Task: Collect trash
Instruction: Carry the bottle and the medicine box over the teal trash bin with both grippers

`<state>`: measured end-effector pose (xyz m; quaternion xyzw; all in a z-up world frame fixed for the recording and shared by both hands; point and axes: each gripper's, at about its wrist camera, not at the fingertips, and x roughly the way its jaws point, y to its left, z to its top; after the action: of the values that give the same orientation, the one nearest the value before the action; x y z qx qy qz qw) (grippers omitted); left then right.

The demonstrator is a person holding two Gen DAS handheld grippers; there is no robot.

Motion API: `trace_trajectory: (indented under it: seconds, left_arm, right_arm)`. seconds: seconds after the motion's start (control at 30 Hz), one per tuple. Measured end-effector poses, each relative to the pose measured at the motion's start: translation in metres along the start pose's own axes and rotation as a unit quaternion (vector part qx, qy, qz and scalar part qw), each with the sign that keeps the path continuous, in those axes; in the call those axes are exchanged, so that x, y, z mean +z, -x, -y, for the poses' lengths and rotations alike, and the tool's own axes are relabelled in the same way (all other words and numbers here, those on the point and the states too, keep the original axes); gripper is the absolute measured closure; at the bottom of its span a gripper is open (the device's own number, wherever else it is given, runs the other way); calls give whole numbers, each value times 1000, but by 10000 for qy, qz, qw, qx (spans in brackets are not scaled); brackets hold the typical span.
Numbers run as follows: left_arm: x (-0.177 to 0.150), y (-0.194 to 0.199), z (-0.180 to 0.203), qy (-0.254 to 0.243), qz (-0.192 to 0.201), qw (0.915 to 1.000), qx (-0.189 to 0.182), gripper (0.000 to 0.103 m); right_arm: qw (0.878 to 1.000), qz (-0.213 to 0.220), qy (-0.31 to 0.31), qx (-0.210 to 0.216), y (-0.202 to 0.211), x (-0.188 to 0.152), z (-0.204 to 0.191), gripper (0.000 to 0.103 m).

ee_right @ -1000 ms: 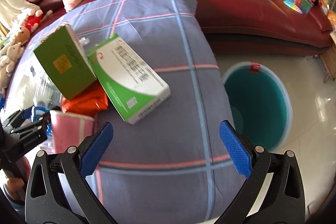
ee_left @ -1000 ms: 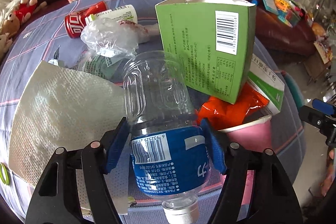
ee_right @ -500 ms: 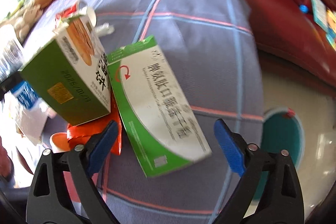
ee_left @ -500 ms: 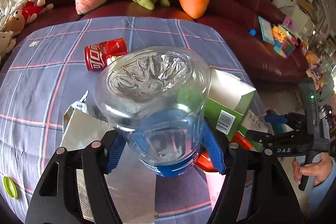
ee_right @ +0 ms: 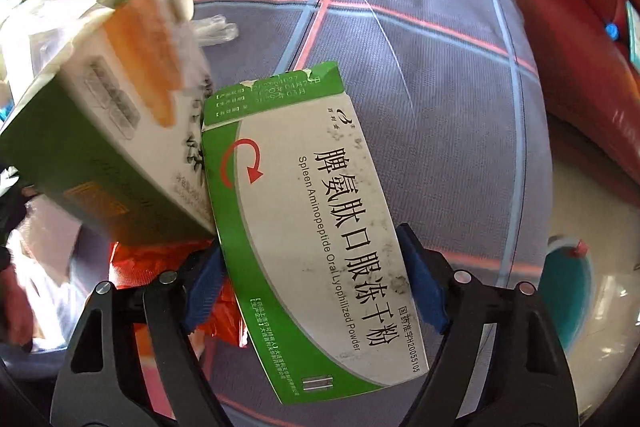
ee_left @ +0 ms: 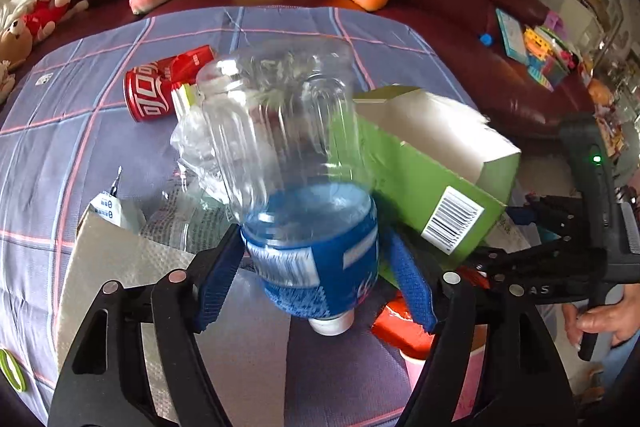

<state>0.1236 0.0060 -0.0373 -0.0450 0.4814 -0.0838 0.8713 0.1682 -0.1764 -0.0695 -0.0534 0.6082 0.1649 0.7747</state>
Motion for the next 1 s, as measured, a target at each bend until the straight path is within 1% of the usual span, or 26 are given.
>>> trace_trajectory:
  seconds: [0.2,0.27,0.3,0.37,0.4,0.43,0.5,0.6,0.63,0.67,0.77,0.87,1.0]
  left_arm:
    - [6,-19,-8,187,-119,9997,45,30]
    - [10,-18,-7,175,-120,9997,117,29]
    - [13,-17,-7,188,-100,9997,138,27]
    - [17,-19,-6,194,-59,9997,137,27]
    - [19,-21,-6,181,-96,9997,102,30]
    - [19,-24,-5,171,-153,9997,14,36]
    - [18,-22,-2,70,-118,9999,100,36]
    - [14,-13,5,-132,-38,9996,233,37]
    - [13,-9,4,-144,-20,9996,241,37]
    - [13,-3,3,-145,19,9996,258,37]
    - [12,18,-3,-90,168,9993,307,37]
    - [15,38,-6,-44,310,9990,327,37]
    - [18,65,6,-137,504,9985,142,36]
  right_arm:
    - [9993,-69,-332,151,5,-23,9,27]
    - [9991,-87,-359,193,7,-23,11,27]
    - [9991,-90,-367,205,7,-23,11,27]
    - [9989,-63,-408,202,8,-18,14,27]
    - [9990,-31,-423,166,7,-15,16,27]
    - [9990,8,-437,117,6,-12,18,27]
    - [9988,33,-468,120,2,-6,18,27]
    - [9992,192,-351,19,2,-11,16,28]
    - [9992,251,-313,-29,-3,-4,16,28]
    - [9991,307,-305,-36,-1,-6,15,29]
    - [9965,549,-610,180,14,-14,23,29]
    - [9932,790,-829,218,33,-22,32,29]
    - [9889,999,-1065,275,55,-34,43,29]
